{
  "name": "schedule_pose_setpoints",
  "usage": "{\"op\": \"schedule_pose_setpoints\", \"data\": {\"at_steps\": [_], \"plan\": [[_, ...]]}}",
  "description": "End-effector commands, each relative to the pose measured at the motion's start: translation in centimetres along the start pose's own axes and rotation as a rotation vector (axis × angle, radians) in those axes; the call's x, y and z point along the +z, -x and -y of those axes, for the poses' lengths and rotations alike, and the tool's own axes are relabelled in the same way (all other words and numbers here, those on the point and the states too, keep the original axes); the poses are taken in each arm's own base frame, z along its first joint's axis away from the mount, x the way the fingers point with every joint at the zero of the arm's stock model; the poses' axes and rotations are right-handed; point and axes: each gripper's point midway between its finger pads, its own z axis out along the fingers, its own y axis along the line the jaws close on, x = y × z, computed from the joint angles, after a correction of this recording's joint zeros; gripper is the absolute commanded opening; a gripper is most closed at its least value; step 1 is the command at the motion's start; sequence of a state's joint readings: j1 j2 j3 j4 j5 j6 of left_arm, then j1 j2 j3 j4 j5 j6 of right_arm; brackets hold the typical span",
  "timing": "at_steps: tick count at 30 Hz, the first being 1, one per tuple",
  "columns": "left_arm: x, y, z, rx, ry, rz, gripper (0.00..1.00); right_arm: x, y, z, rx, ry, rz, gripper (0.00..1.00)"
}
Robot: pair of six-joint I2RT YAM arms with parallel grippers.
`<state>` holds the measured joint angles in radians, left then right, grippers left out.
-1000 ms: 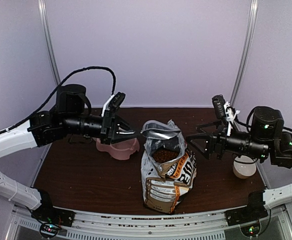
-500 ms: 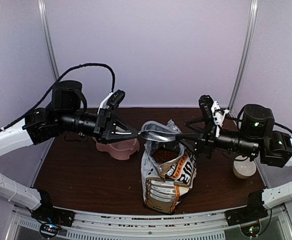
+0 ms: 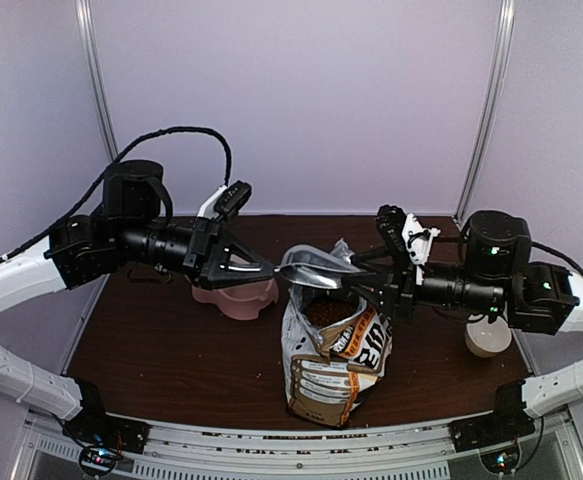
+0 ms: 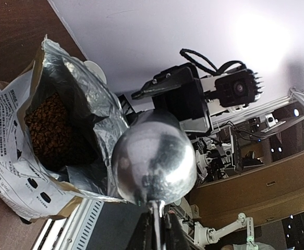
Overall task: Serve the pet food
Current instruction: Pass from the left arm to the right
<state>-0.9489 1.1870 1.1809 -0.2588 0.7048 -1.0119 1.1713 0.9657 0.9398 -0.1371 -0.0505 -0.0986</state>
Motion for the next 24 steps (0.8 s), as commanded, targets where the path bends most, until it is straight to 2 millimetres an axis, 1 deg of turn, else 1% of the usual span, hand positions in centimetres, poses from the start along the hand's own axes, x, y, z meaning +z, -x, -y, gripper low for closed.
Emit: {"op": "schedule_pose_setpoints", "data": {"at_steps": [1,3,9,10,13,14,17,19,21,24], "plan": [[-1.0,0.8,2.8,0.065,-0.080,0.029,0.00,-0.3,2.7,-0.4,-0.014,0.029,0.079,0.34],[-1.0,0.7,2.7,0.064,-0.080,0.026,0.00,-0.2,3.0,-0.8,-0.006,0.057,0.088,0.28],[-0.7,0.7,2.3,0.081,-0.076,0.034,0.00,-0.3,3.4,-3.1,0.040,0.193,0.078,0.00],[-0.8,0.8,2.3,0.095,-0.075,0.040,0.02,-0.3,3.5,-3.4,0.056,0.212,0.070,0.00],[-0.8,1.2,2.3,0.155,-0.065,0.058,0.20,-0.4,3.1,-3.8,0.127,0.242,0.024,0.00],[-0.8,1.3,2.3,0.178,-0.059,0.064,0.28,-0.5,3.0,-3.8,0.155,0.240,0.005,0.00],[-1.0,1.8,2.4,0.265,-0.040,0.087,0.63,-0.5,2.8,-3.5,0.248,0.223,-0.049,0.00],[-1.2,2.1,2.0,0.336,0.000,0.106,0.71,-0.4,2.6,-3.0,0.315,0.183,-0.086,0.00],[-1.5,2.5,1.7,0.396,0.031,0.134,0.73,-0.5,2.4,-1.8,0.396,0.110,-0.097,0.00],[-1.6,2.8,1.5,0.449,0.027,0.177,0.75,-0.9,1.9,-0.1,0.525,0.008,-0.080,0.00]]}}
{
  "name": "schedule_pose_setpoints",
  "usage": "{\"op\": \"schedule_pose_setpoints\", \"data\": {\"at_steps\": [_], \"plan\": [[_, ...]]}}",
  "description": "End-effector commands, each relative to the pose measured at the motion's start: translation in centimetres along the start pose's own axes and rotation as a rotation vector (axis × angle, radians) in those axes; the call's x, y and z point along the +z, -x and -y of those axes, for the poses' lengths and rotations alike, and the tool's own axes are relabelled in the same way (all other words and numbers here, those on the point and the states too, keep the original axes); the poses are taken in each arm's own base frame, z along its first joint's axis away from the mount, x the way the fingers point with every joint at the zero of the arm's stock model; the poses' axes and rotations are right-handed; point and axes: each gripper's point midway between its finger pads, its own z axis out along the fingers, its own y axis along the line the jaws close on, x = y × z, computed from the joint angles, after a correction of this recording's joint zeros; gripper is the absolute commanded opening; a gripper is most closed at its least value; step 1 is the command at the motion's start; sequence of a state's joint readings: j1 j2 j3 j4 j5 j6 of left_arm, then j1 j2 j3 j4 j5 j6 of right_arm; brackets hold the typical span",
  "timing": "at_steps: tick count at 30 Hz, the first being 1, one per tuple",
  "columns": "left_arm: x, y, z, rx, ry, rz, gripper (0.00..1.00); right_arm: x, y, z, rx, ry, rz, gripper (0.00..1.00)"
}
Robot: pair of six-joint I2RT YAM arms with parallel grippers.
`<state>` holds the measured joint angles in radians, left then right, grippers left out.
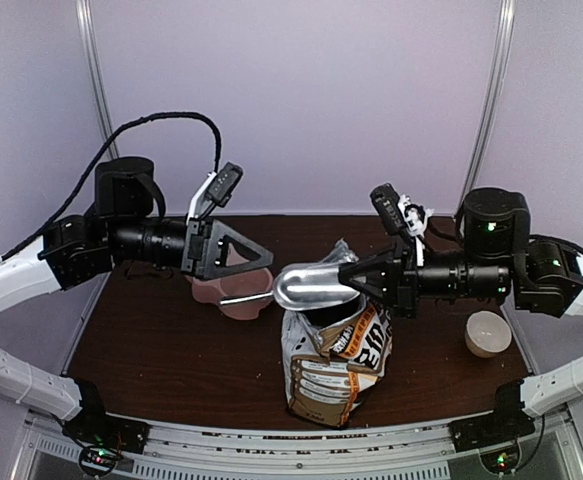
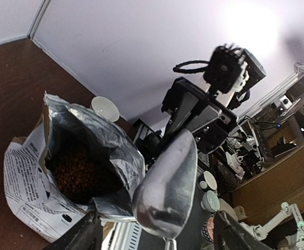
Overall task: Serve the pet food
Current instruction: Pass from the left arm to the right, then pass from the right arm to the left
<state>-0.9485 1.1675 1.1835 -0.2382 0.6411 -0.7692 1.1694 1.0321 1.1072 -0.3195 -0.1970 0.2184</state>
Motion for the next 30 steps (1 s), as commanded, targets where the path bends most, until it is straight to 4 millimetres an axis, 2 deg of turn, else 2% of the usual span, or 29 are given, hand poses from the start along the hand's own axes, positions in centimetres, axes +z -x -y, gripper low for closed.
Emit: {"op": "schedule_pose_setpoints", "data": {"at_steps": [1,7,11,18,30], "plan": [[-0.9,1.9,0.4,0.187,0.015,0.121,0.76,-1.4,0.8,2.2,0.249,-0.130,0.063,0.00],[-0.6,2.1,0.2,0.202,0.000,0.172,0.78,-2.0,0.4,4.0,0.404,-0.207,0.136,0.00],[0.0,1.7,-0.3,0.205,0.010,0.154,0.79,-1.8,0.6,4.0,0.431,-0.205,0.140,0.00],[1.0,1.5,0.2,0.195,-0.028,0.142,0.78,-1.2,1.4,3.4,0.433,-0.182,0.132,0.00],[1.5,1.3,0.3,0.153,-0.058,0.127,0.81,-0.5,2.1,2.9,0.434,-0.157,0.125,0.00]]}}
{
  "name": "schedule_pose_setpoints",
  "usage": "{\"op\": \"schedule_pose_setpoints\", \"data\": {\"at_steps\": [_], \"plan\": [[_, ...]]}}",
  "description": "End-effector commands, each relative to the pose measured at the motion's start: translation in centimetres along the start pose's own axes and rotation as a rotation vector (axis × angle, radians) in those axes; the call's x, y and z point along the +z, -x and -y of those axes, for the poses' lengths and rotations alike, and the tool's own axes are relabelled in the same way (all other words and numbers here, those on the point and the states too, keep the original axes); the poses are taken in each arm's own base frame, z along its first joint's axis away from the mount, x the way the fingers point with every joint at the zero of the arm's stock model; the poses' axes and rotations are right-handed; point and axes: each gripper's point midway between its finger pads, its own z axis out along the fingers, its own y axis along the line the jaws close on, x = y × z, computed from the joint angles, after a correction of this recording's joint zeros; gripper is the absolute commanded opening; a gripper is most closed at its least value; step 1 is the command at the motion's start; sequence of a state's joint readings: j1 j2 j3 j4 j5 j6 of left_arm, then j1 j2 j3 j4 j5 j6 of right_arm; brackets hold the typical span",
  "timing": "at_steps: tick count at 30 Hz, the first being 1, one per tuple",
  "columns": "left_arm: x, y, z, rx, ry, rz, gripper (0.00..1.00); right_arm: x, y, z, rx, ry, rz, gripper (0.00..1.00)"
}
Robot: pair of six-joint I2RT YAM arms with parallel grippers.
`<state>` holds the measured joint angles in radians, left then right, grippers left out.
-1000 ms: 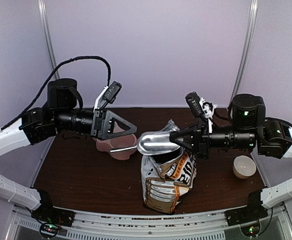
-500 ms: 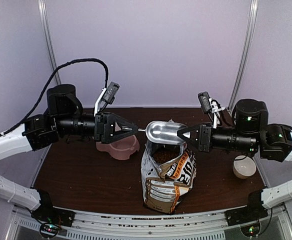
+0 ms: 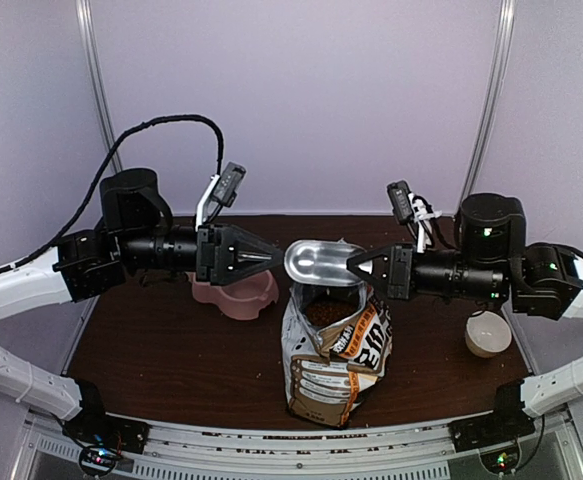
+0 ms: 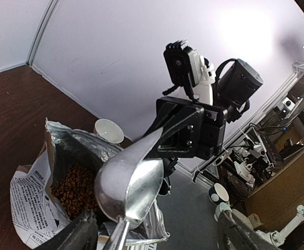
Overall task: Serve the pet food
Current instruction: Pass from the right arm to the left
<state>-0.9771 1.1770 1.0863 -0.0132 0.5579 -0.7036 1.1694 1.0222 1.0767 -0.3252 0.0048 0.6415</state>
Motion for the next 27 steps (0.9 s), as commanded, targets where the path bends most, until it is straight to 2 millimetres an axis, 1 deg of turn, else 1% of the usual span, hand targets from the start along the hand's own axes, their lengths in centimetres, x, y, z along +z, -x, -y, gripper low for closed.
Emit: {"op": "schedule_pose_setpoints", "data": {"at_steps": [1,4,9,13,17,21,25,27], "plan": [[0.3,0.5,0.9,0.010,-0.047,0.018,0.81,-0.3,2.1,-1.7,0.020,0.050,0.055,0.00],[0.6,0.1,0.6,-0.001,-0.041,0.003,0.78,-0.2,2.3,-1.9,0.017,0.050,0.057,0.00],[0.5,0.0,0.2,0.001,-0.017,0.002,0.81,-0.3,2.6,-2.2,0.014,0.060,0.062,0.00],[0.5,0.1,0.3,0.002,-0.018,0.005,0.81,-0.2,2.4,-2.0,0.012,0.051,0.055,0.00],[0.7,0.1,0.4,-0.003,-0.030,-0.001,0.71,0.4,1.8,-1.4,0.006,0.022,0.033,0.00],[0.6,0.0,0.3,-0.006,-0.021,0.000,0.55,0.4,1.7,-0.7,0.004,-0.015,0.035,0.00],[0.6,-0.2,0.1,-0.009,-0.013,-0.003,0.49,0.1,2.0,-0.2,-0.003,-0.044,0.043,0.00],[0.5,-0.3,-0.1,-0.012,-0.007,-0.005,0.44,0.0,2.0,-0.1,-0.007,-0.052,0.042,0.00]]}}
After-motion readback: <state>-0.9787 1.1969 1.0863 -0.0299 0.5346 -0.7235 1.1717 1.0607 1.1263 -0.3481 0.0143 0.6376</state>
